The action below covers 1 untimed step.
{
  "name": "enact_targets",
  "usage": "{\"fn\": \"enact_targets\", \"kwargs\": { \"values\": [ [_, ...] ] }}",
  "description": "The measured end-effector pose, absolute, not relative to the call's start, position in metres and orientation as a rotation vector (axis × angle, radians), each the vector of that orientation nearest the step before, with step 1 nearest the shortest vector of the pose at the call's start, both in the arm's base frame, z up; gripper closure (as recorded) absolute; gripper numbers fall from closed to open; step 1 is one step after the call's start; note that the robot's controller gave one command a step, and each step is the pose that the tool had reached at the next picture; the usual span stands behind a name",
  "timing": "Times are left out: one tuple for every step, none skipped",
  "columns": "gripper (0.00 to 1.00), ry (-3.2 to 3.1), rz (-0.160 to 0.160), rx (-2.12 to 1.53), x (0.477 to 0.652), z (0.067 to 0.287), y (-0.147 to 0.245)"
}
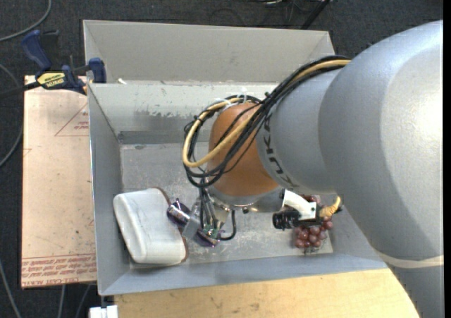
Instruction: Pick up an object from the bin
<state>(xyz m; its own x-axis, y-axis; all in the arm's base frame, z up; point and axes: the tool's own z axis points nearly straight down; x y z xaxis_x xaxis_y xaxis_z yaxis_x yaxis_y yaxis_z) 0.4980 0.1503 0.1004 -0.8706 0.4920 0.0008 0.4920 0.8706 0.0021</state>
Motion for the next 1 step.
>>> {"fn": "enact_targets", "kwargs": {
  "values": [
    [1.00,-3.034,0.001,-0.796,0.4969,0.1144,0.1500]
  ]
}}
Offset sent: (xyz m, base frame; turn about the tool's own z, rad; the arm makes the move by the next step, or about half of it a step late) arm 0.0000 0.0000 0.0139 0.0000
